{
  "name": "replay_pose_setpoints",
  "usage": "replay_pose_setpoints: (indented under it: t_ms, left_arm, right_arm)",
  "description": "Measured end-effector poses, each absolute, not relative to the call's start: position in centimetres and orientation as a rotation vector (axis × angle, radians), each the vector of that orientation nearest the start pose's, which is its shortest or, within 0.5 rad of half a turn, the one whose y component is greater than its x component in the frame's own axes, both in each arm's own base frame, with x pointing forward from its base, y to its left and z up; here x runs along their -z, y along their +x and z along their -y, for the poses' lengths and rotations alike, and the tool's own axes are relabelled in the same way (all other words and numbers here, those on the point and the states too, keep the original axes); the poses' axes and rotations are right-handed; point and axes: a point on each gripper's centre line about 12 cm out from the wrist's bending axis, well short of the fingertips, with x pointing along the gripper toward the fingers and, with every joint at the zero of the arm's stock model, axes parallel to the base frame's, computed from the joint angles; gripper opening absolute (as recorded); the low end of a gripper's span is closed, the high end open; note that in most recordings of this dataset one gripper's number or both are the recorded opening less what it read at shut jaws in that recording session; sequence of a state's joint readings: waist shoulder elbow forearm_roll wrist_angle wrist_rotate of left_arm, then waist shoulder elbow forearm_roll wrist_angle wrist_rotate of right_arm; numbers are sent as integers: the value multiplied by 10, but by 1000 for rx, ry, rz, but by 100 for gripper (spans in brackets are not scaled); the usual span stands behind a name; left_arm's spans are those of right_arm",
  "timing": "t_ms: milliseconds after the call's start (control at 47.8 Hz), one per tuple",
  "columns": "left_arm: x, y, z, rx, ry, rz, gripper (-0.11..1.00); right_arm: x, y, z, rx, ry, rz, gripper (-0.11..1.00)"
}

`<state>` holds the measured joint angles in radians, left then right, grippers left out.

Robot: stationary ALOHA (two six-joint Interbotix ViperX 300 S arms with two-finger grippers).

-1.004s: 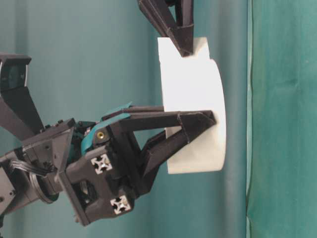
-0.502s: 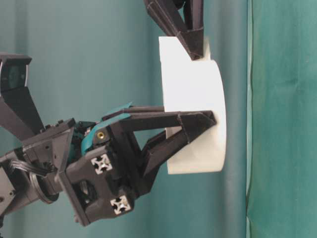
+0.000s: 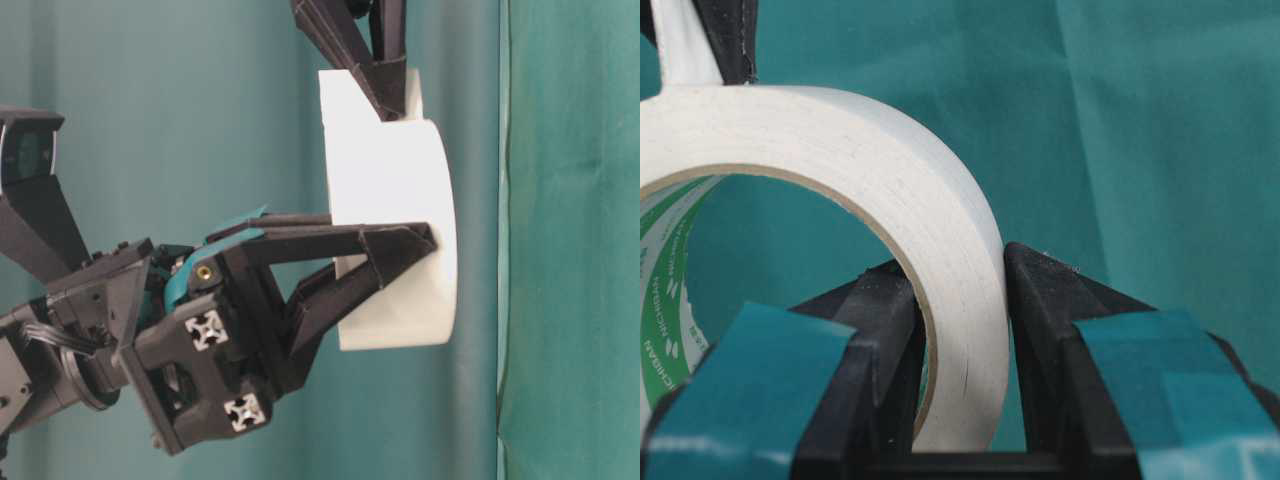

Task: Peel off the duct tape with your right arm.

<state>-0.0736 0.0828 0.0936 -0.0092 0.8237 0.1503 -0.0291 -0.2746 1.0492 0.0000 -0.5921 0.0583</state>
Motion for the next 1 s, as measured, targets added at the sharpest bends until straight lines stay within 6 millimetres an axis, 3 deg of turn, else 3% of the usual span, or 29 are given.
replay_pose_setpoints:
  t_ms: [439, 1004]
  left_arm:
    - [-265, 440, 38, 156, 179, -1001, 21]
    - [-255, 431, 68, 254, 271, -1033, 21]
  right_arm:
    - [-202, 307, 10, 36, 55, -169, -9]
    - [-203, 306, 16, 55, 48, -161, -9]
